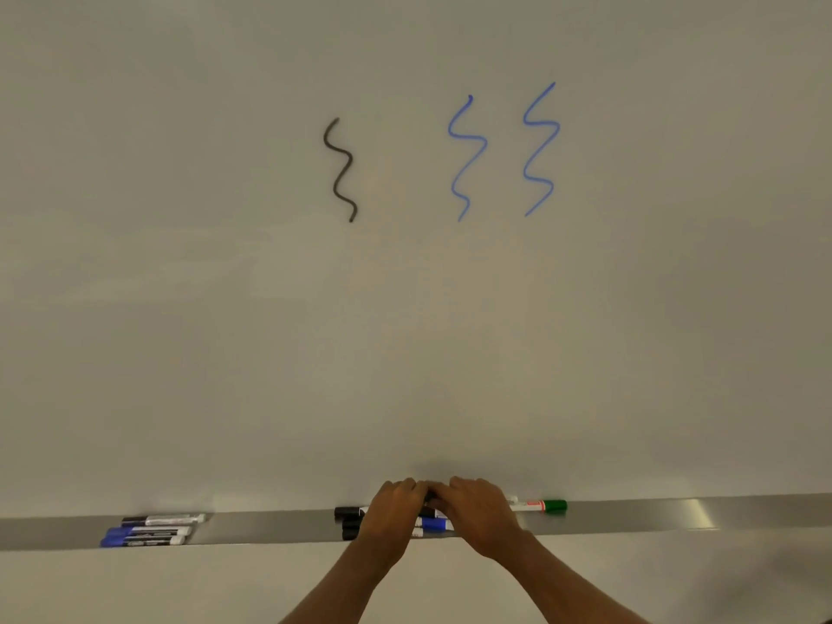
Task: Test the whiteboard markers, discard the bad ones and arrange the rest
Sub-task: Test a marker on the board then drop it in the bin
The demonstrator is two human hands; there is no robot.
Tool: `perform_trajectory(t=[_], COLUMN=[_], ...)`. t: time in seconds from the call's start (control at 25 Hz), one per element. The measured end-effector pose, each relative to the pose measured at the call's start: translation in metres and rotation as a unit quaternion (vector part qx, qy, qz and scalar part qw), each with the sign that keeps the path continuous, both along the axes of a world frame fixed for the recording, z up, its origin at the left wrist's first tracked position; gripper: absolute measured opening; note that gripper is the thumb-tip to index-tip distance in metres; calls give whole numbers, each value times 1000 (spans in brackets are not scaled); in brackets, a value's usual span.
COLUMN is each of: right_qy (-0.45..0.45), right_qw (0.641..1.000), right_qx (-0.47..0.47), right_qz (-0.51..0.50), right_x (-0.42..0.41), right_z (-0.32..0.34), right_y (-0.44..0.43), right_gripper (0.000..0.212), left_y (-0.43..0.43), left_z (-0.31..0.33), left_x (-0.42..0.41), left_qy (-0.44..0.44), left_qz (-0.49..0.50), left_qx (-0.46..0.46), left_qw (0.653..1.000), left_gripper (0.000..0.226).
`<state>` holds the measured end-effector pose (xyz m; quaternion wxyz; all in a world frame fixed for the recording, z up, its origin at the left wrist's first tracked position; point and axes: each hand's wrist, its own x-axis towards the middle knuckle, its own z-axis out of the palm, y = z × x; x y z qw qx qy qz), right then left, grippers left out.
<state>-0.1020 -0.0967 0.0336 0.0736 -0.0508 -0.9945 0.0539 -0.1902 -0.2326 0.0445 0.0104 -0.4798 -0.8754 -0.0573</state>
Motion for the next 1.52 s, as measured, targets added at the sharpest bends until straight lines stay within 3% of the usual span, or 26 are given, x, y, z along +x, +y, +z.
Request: perform_trajectory(t=[0.08,0.2,0.36,0.44,0.52,0.6,0.68,0.88,1.0,1.08,1.24,1.36,1.52], right_qy=[9,75,140,199,290,391,461,570,634,664,663,694,718], right_qw=[997,982,948,926,907,878,848,794,753,733,724,715,696], right_qx=[-73,-168,-285,-319,-303,-262,-235,-179,-145,-109,-181,-72,3], right_qz=[-22,-34,7,25,48,86,115,114,101,106,58,30,9], right_x=[-3,-16,-44,-58,-71,-83,-95,-115,-125,-131,-148,-159,-171], right_z=[6,22,71,105,140,174,208,285,320,336,358,362,360], right_y=[-7,-14,-23,-33,-44,-54,-65,-83,-93,-97,-110,-103,-96], right_gripper=[62,41,46,46,36,22,21,37,23,11,21,17,16], left_y=[-7,-18,-37,-45,-54,-64,-76,-97,-100,-99,-98,-97,-97], left_z=[1,12,40,67,101,139,180,285,330,348,357,353,352], left_x=[-5,-16,-44,-58,-71,-85,-101,-135,-155,-168,-190,-194,-198], left_qy=[18,59,115,165,217,266,325,434,465,474,467,468,475], left_qz=[16,62,42,36,54,62,47,32,28,24,12,12,9], left_qx=[25,80,223,283,304,313,329,345,337,339,353,369,377], left_qw=[999,993,967,944,926,910,886,832,818,812,811,803,795], left_gripper=[28,26,69,55,38,43,46,53,55,54,52,51,50])
